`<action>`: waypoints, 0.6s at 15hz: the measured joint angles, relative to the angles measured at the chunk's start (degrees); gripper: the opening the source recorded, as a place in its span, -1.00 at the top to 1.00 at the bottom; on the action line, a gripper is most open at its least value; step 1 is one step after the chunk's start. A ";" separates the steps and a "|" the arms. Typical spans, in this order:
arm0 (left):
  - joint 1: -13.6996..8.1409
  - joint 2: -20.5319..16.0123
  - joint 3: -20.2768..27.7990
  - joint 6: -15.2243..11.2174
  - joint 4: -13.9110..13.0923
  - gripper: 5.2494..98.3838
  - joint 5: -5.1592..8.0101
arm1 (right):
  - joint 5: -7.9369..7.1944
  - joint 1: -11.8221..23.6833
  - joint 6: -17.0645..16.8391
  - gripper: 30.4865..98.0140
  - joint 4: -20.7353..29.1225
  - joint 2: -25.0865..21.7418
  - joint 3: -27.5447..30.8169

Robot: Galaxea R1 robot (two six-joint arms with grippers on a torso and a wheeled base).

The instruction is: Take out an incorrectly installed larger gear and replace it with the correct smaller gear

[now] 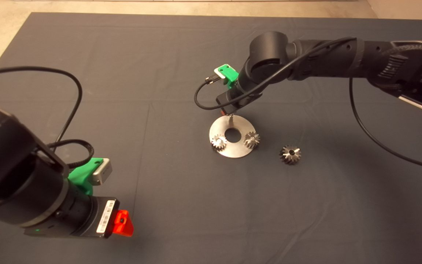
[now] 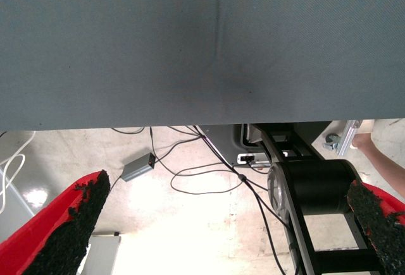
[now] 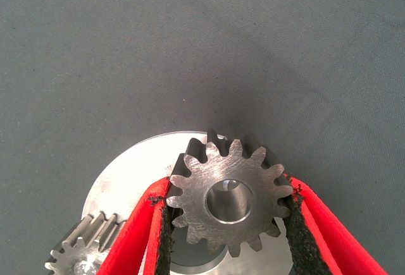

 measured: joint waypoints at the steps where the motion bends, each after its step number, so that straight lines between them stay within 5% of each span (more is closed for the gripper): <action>1: 0.00 0.00 0.00 0.00 0.00 -0.98 0.00 | -0.02 -0.05 0.01 0.74 0.00 -0.07 0.00; 9: 0.00 0.00 0.00 0.00 0.00 -0.98 0.00 | -2.36 -0.10 -0.01 0.74 0.07 -1.01 0.83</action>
